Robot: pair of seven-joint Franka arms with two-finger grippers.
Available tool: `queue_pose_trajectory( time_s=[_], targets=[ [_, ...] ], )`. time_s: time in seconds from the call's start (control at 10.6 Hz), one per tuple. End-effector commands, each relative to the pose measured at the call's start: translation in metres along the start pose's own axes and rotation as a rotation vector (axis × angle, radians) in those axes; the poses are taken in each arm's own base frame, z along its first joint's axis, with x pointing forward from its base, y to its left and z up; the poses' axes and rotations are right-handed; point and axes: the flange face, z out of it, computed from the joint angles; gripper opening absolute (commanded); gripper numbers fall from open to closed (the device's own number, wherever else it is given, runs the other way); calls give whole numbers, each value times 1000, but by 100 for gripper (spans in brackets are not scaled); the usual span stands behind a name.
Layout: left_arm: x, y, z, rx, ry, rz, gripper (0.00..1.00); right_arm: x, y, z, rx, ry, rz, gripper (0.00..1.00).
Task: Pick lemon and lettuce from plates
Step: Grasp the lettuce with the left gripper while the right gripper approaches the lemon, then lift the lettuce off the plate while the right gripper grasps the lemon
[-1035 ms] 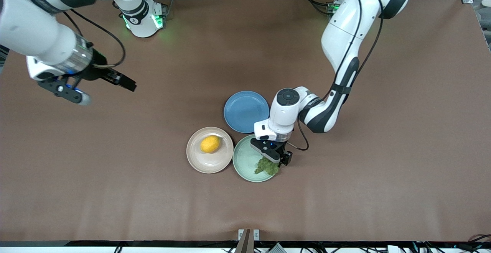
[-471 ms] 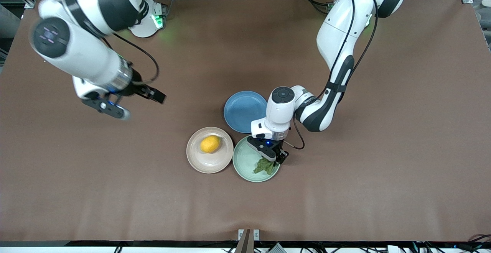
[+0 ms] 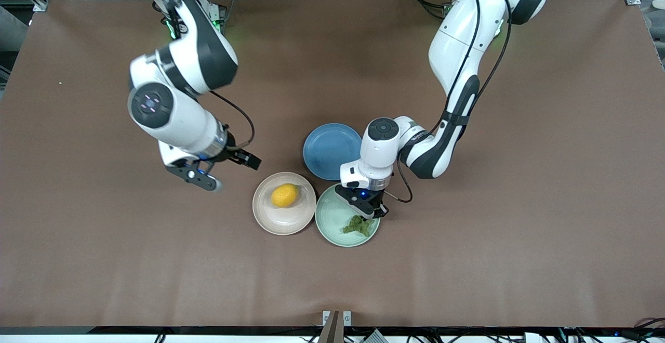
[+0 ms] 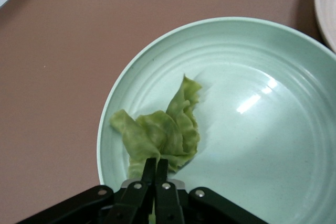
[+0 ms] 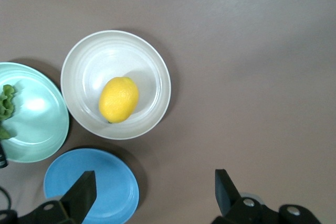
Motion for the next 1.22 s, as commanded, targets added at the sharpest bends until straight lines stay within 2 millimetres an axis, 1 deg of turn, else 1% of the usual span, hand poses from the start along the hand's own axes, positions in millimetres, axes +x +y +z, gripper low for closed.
queue_pose_trajectory(
  time_s=[0.0,0.09,0.19,0.28,0.38,0.47,0.56,0.66,0.75,0.85,0.94,1.04,1.13],
  targets=[
    [8,-6,-7,26,15,-1,0,10,-25,61,9,-3,27,100],
    [11,-5,-13,26,22,-1,0,8,-32,82,3,-4,28,100],
    [15,-13,-20,35,16,-13,0,3,-42,102,-3,-1,32,100],
    [20,-19,-32,43,9,-30,0,7,-47,116,13,10,66,100],
    [27,-26,-49,54,-9,-49,0,6,-55,126,24,20,70,100],
    [34,-36,-67,58,-31,-83,0,6,-59,132,22,20,77,100],
    [40,-52,-89,64,-48,-114,0,6,-61,141,18,19,76,100],
    [44,-73,-111,61,-77,-171,0,9,-63,150,28,26,77,100],
    [47,-88,-133,51,-101,-232,0,11,-64,159,37,34,88,100],
    [41,-120,-151,68,-157,-285,0,13,-66,166,50,45,114,100],
    [28,-167,-161,77,-198,-352,0,15,-66,174,59,52,119,100],
    [15,-197,-164,67,-236,-403,0,16,-65,184,48,46,121,100],
    [-5,-232,-155,50,-267,-457,0,14,-68,192,41,43,115,100]
  ],
)
